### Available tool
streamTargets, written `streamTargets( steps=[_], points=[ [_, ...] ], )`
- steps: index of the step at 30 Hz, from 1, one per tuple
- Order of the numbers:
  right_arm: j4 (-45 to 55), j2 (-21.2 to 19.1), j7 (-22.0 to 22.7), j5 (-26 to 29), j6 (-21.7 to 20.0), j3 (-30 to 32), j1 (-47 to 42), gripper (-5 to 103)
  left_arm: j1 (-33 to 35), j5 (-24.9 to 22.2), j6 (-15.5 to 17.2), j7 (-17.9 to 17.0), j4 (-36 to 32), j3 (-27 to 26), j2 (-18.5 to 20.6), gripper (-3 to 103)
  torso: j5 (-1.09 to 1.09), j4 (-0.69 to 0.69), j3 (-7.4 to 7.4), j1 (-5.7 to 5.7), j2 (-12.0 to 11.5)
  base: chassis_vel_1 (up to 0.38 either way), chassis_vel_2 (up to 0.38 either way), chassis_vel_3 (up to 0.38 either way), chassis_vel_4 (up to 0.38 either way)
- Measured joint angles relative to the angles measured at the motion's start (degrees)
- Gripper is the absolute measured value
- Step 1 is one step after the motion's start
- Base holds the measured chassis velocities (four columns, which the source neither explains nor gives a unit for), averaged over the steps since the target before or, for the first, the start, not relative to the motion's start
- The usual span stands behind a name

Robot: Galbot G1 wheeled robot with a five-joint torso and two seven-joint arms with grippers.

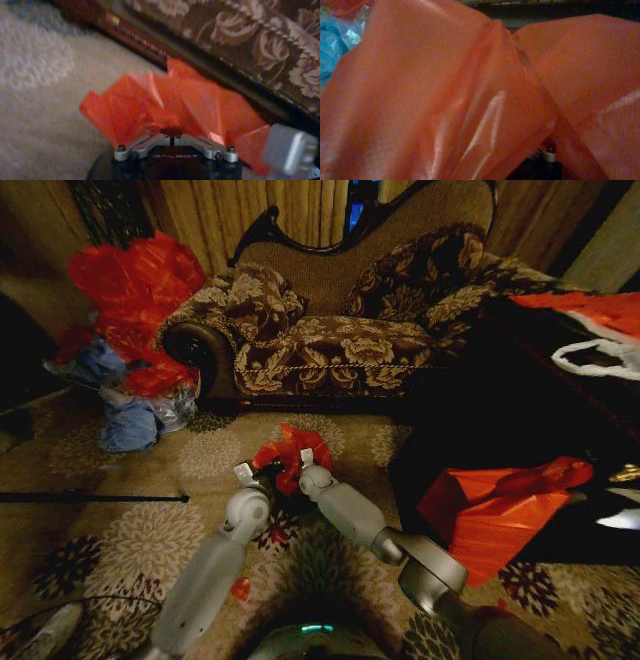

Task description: Place a garbage bag over the trash bin.

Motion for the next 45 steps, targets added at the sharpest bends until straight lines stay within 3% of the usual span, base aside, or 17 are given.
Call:
streamTargets(
  steps=[9,13,18,24,26,29,30,32,35,36,39,41,45],
  points=[
    [-0.1,0.0,0.0,0.0,0.0,0.0,0.2,0,-2.7,-1.7,-0.6,0.2,7.9,-1.2,-4.4,0,0.0,0.0,0.0,0.0,0.0,0.0,0.0,0.0,0.0],
    [-0.4,0.0,0.0,0.1,-0.1,0.1,0.3,0,-4.6,-0.1,-2.1,-2.7,9.8,-1.7,-5.9,0,0.01,0.0,0.0,0.0,0.0,0.0,0.0,0.0,0.0],
    [-0.3,0.0,0.0,0.2,-0.1,0.2,0.0,0,-6.0,1.1,-3.5,-6.5,9.7,-2.4,-5.6,0,0.0,0.0,0.0,0.0,0.0,0.0,0.0,0.0,0.0],
    [1.9,0.0,0.2,0.2,-1.7,-0.1,0.0,-1,-5.0,1.2,-3.4,-7.5,6.4,-2.4,-3.8,0,0.0,0.01,0.0,-0.01,0.0,0.0,0.0,0.0,0.0],
    [4.9,0.0,1.6,1.0,-2.2,-1.5,0.5,10,-4.5,1.2,-3.4,-7.7,5.6,-2.4,-3.4,0,-0.01,0.01,0.0,-0.01,0.0,0.0,0.0,0.0,0.0],
    [8.0,-0.2,3.8,2.5,-2.7,-2.8,0.7,15,-4.5,1.1,-3.4,-8.1,5.1,-2.8,-3.3,0,-0.01,0.02,0.0,-0.01,0.0,0.0,0.0,0.0,0.0],
    [10.6,-1.3,5.3,4.0,-3.0,-3.9,0.8,25,-4.5,1.1,-3.4,-8.3,4.6,-3.1,-3.1,0,0.0,0.03,0.0,-0.01,0.0,0.0,0.0,0.0,0.0],
    [12.0,-2.2,6.0,4.9,-3.2,-4.6,0.8,25,-4.4,1.1,-3.4,-8.4,4.3,-3.3,-3.0,0,0.0,0.02,-0.01,-0.01,0.0,0.0,0.0,0.0,0.0],
    [16.5,-5.2,8.0,6.5,-4.0,-6.4,0.8,41,-4.4,0.8,-3.4,-8.8,3.2,-3.6,-2.6,0,0.0,-0.01,0.0,-0.01,0.0,0.0,0.0,0.0,0.0],
    [16.5,-5.2,8.0,6.5,-4.0,-6.4,0.8,41,-4.4,0.8,-3.4,-8.8,3.2,-3.6,-2.6,0,0.0,-0.01,0.0,-0.01,0.0,0.0,0.0,0.0,0.0],
    [18.6,-6.9,9.5,6.9,-4.2,-6.9,0.8,58,-4.4,0.3,-3.4,-9.5,2.3,-3.8,-2.2,0,0.0,0.0,0.0,-0.01,0.0,0.0,0.0,0.0,0.0],
    [19.0,-7.3,9.6,6.9,-4.2,-7.0,0.8,58,-4.3,0.1,-3.4,-9.7,1.9,-3.9,-2.1,0,0.01,0.0,0.0,-0.01,0.0,0.0,0.0,0.0,0.0],
    [20.2,-8.1,10.0,6.6,-4.3,-7.1,0.8,74,-3.8,-0.3,-3.4,-10.3,0.4,-4.1,-1.4,0,0.01,0.0,0.0,-0.01,0.0,0.0,0.0,0.0,0.0]
  ],
)
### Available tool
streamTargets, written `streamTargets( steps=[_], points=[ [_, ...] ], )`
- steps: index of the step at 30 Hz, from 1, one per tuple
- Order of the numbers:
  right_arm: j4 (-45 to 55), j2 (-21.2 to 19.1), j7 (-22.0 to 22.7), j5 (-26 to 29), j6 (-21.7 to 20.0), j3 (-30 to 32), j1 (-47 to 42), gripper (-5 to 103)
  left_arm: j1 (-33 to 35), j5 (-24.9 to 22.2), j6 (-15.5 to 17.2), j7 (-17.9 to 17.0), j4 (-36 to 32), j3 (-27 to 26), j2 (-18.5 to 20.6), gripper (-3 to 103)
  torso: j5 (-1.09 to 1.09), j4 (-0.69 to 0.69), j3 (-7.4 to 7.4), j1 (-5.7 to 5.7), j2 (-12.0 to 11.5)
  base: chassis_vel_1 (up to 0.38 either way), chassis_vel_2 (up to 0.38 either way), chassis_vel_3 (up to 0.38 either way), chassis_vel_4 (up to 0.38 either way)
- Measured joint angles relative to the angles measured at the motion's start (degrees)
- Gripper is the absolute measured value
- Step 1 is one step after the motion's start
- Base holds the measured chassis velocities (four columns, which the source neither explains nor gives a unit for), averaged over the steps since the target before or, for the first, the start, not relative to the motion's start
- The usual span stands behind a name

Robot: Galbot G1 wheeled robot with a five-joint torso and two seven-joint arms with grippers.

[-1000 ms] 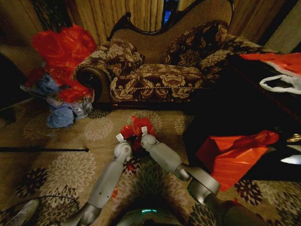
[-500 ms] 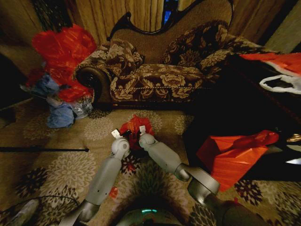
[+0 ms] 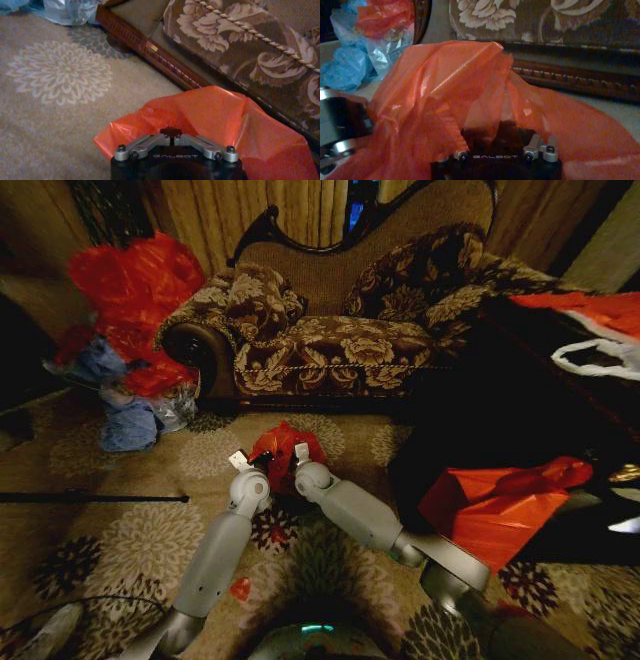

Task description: Place a garbage bag over the trash bin.

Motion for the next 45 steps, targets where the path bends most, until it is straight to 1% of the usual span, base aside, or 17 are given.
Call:
streamTargets(
  steps=[2,3,5,6,11,13,15,17,18,23,30,35,39,40,43,44,45],
  points=[
    [0.9,-0.4,0.4,0.0,0.0,0.0,0.0,85,0.7,-0.1,0.0,-0.2,-1.3,-0.2,0.7,0,0.0,0.01,0.0,0.0,0.0,0.0,0.0,0.0,0.0],
    [0.9,-0.4,0.4,0.0,0.0,0.0,0.0,85,0.7,-0.1,0.0,-0.2,-1.3,-0.2,0.7,0,0.0,0.01,0.0,0.0,0.0,0.0,0.0,0.0,0.0],
    [1.9,-0.8,0.8,-0.1,0.0,-0.2,0.0,95,1.3,-0.1,0.0,-0.4,-2.8,-0.4,1.4,0,0.0,0.01,0.0,0.0,0.0,0.0,0.0,0.0,0.0],
    [2.6,-1.0,1.2,-0.1,0.0,-0.3,-0.1,98,1.6,-0.1,0.0,-0.5,-3.6,-0.5,1.7,0,0.0,0.01,0.0,0.0,0.0,0.0,0.0,0.0,0.0],
    [4.8,-2.1,1.8,-0.3,0.0,-0.6,-0.5,100,2.5,-0.4,0.1,-0.6,-5.9,-1.3,2.7,0,0.0,0.02,0.0,0.0,0.0,0.0,0.0,0.0,0.0],
    [6.0,-2.9,1.9,-1.3,0.0,-0.7,-0.6,100,2.8,-0.9,0.1,-0.6,-6.7,-1.4,2.9,0,0.0,0.01,0.0,0.0,0.0,0.0,0.0,0.0,0.0],
    [6.5,-3.3,2.0,-2.0,0.0,-0.7,-0.7,100,2.9,-0.9,0.1,-0.6,-6.8,-1.4,3.0,0,0.0,0.01,0.0,0.0,0.0,0.0,0.0,0.0,0.0],
    [8.2,-4.8,2.0,-4.3,-0.1,-1.1,-0.7,100,3.2,-1.0,0.2,-0.6,-6.6,-1.5,2.9,0,0.0,0.01,0.0,0.0,0.0,0.0,0.0,0.0,0.0],
    [8.2,-4.8,2.0,-4.3,-0.1,-1.1,-0.7,100,3.2,-1.0,0.2,-0.6,-6.6,-1.5,2.9,0,0.0,0.01,0.0,0.0,0.0,0.0,0.0,0.0,0.0],
    [9.9,-6.9,2.0,-8.0,-0.4,-1.7,-0.8,100,3.3,-1.1,0.1,-0.6,-5.7,-1.5,2.8,0,0.0,0.01,0.0,0.0,0.0,0.0,0.0,0.0,0.0],
    [10.3,-8.1,3.2,-8.5,-0.3,0.9,-2.3,100,3.2,-1.6,0.1,-0.5,-5.4,-1.2,2.9,0,0.0,0.01,0.01,0.0,0.0,0.0,0.0,0.0,0.0],
    [11.9,-8.9,4.4,-6.9,-0.2,3.3,-3.8,100,3.0,-1.6,0.1,-0.4,-5.0,-0.6,2.6,0,0.0,0.01,0.01,0.0,0.0,0.0,0.0,0.0,0.0],
    [12.0,-8.8,5.2,-1.2,-0.7,7.1,-6.2,100,2.7,-1.6,0.1,-0.4,-4.6,0.5,2.0,0,0.0,0.0,0.01,0.0,0.0,0.0,0.0,0.0,0.0],
    [12.0,-8.8,5.2,-1.2,-0.7,7.1,-6.2,100,2.7,-1.6,0.1,-0.4,-4.6,0.5,2.0,0,0.0,0.0,0.01,0.0,0.0,0.0,0.0,0.0,0.0],
    [10.4,-7.6,5.1,3.6,-0.8,10.2,-7.4,100,2.4,-1.5,0.2,-0.4,-4.1,0.9,1.9,0,0.0,0.01,0.01,0.0,0.0,0.0,0.0,0.0,0.0],
    [10.4,-7.6,5.1,3.6,-0.8,10.2,-7.4,100,2.4,-1.5,0.2,-0.4,-4.1,0.9,1.9,0,0.0,0.01,0.01,0.0,0.0,0.0,0.0,0.0,0.0],
    [9.5,-7.0,4.8,4.5,-0.6,11.1,-7.7,103,2.3,-1.5,0.2,-0.3,-3.9,1.0,1.9,0,0.0,0.01,0.01,0.0,0.0,0.0,0.0,0.0,0.0]
  ],
)
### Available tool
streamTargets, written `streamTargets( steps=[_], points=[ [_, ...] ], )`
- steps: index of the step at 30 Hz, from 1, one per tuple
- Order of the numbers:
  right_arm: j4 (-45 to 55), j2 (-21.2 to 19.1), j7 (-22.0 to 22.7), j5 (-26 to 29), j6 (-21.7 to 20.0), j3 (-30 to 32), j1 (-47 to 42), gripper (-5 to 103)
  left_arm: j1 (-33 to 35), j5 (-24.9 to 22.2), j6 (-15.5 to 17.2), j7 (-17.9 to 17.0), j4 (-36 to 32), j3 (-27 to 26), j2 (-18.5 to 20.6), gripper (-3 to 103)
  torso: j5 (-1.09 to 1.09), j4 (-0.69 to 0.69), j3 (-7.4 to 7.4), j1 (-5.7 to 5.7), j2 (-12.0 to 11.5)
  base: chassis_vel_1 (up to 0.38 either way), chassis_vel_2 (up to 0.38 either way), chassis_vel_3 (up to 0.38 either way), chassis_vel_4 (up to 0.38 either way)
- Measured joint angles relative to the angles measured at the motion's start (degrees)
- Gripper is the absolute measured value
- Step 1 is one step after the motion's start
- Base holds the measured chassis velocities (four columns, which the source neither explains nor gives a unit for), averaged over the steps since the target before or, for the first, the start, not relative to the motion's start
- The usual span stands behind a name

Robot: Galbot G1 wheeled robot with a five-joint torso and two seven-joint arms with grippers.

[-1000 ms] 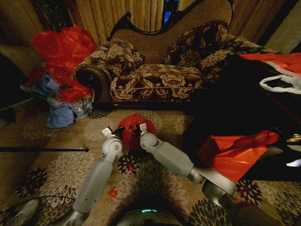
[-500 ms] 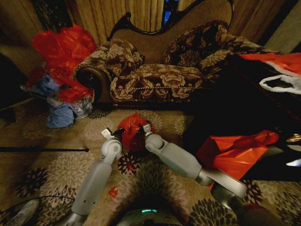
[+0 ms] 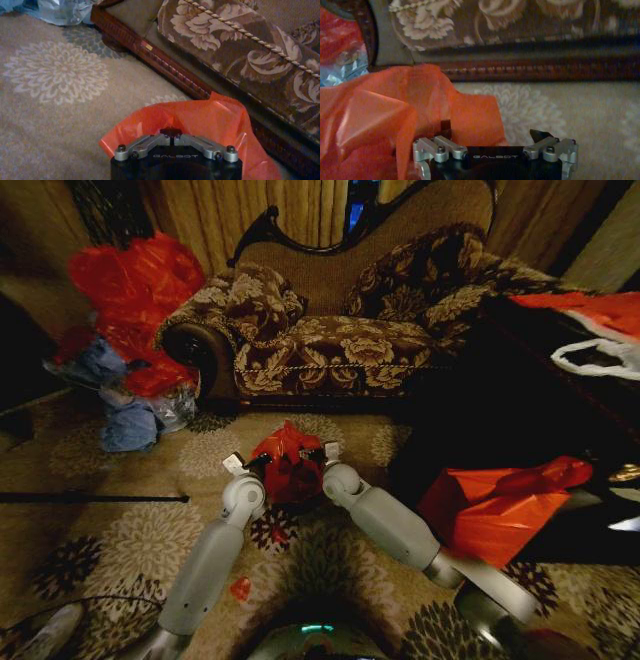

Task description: Place a garbage bag over the trash bin.

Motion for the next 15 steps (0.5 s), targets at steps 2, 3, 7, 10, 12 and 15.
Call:
streamTargets(
  steps=[2,3,7,10,12,15],
  points=[
    [-1.2,0.8,-0.8,0.7,0.5,1.0,-0.1,100,-0.2,0.0,0.0,0.1,0.1,0.2,0.0,0,0.0,0.01,0.0,0.01,0.0,0.0,0.0,0.0,0.0],
    [-1.2,0.8,-0.8,0.7,0.5,1.0,-0.1,100,-0.2,0.0,0.0,0.1,0.1,0.2,0.0,0,0.0,0.01,0.0,0.01,0.0,0.0,0.0,0.0,0.0],
    [-2.7,1.7,-1.9,1.3,1.0,1.5,-0.1,91,-0.4,0.1,0.1,0.1,0.5,0.5,-0.4,0,0.0,0.0,0.0,0.01,0.0,0.0,0.0,0.0,0.0],
    [-3.1,1.9,-2.0,1.3,1.4,1.6,-0.1,84,-0.5,0.2,0.1,0.1,0.6,0.6,-0.6,0,-0.01,0.01,0.0,0.01,0.0,0.0,0.0,0.0,0.0],
    [-3.3,2.0,-2.2,1.5,1.5,1.6,-0.1,76,-0.5,0.2,0.1,0.1,0.6,0.8,-0.7,0,0.0,0.0,0.0,0.01,0.0,0.0,0.0,0.0,0.0],
    [-3.2,2.1,-2.2,1.1,2.6,1.6,-0.1,68,-0.5,0.2,0.1,0.1,1.0,0.8,-0.8,0,0.0,0.01,-0.01,0.01,0.0,0.0,0.0,0.0,0.0]
  ],
)
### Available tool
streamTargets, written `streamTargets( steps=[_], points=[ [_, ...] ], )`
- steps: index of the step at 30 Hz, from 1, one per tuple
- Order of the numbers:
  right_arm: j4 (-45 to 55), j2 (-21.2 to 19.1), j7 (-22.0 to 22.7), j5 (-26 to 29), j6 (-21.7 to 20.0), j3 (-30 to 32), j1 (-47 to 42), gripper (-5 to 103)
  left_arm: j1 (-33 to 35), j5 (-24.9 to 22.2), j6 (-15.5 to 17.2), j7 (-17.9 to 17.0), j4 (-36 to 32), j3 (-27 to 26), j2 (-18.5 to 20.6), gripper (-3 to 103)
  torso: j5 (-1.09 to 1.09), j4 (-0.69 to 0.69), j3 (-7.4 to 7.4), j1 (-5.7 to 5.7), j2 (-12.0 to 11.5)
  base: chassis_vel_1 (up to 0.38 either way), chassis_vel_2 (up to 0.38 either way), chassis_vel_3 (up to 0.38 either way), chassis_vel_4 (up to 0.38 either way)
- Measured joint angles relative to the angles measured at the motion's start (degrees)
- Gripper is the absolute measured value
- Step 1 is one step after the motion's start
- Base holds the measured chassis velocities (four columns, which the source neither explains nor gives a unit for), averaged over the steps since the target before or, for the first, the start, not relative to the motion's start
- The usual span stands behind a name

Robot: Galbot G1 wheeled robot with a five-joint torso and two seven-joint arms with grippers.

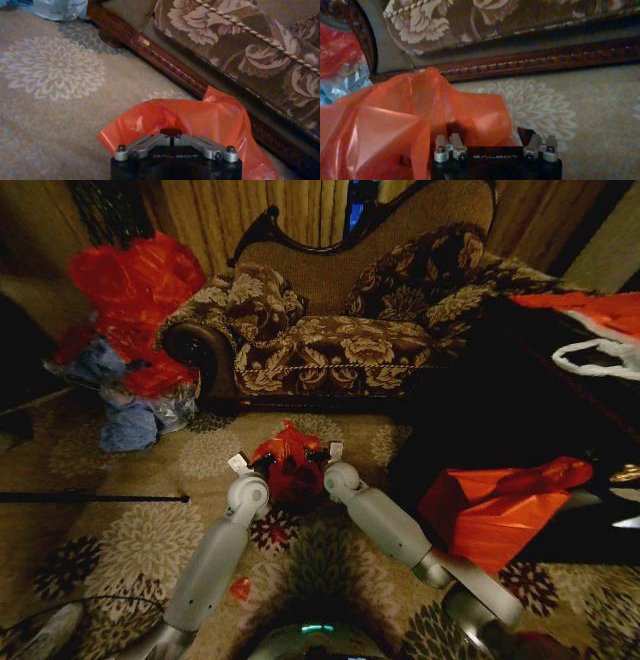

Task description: Place a garbage bag over the trash bin.

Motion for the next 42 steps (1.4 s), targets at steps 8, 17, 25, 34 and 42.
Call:
streamTargets(
  steps=[8,17,25,34,42],
  points=[
    [1.9,-0.5,0.1,-0.2,0.6,-0.3,-0.5,44,0.0,0.0,0.1,0.5,1.9,0.4,-0.8,0,0.0,0.0,0.0,0.0,0.0,0.0,0.0,0.0,0.0],
    [6.0,-2.1,0.7,0.8,0.6,-1.1,-0.6,24,-2.1,-1.1,1.2,1.1,6.9,1.8,-2.8,0,0.0,0.0,0.0,0.0,0.0,0.0,0.0,0.0,0.0],
    [10.1,-3.9,1.1,3.3,-0.1,-1.6,0.1,4,-6.7,-4.0,2.8,-0.4,10.7,6.0,-4.3,0,0.01,-0.01,0.0,-0.01,0.0,0.0,0.0,0.0,0.0],
    [11.1,-5.1,1.1,5.1,-0.8,-1.2,0.3,0,-10.9,-5.0,3.2,-0.9,20.9,6.6,-8.1,0,0.01,-0.01,0.01,-0.01,0.0,0.0,0.0,0.0,0.0],
    [10.9,-5.9,0.0,5.9,-1.2,-2.4,0.7,0,-12.1,-5.5,3.2,-1.0,27.7,6.3,-11.1,0,0.0,0.0,0.01,-0.01,0.0,0.0,0.0,0.0,0.0]
  ],
)
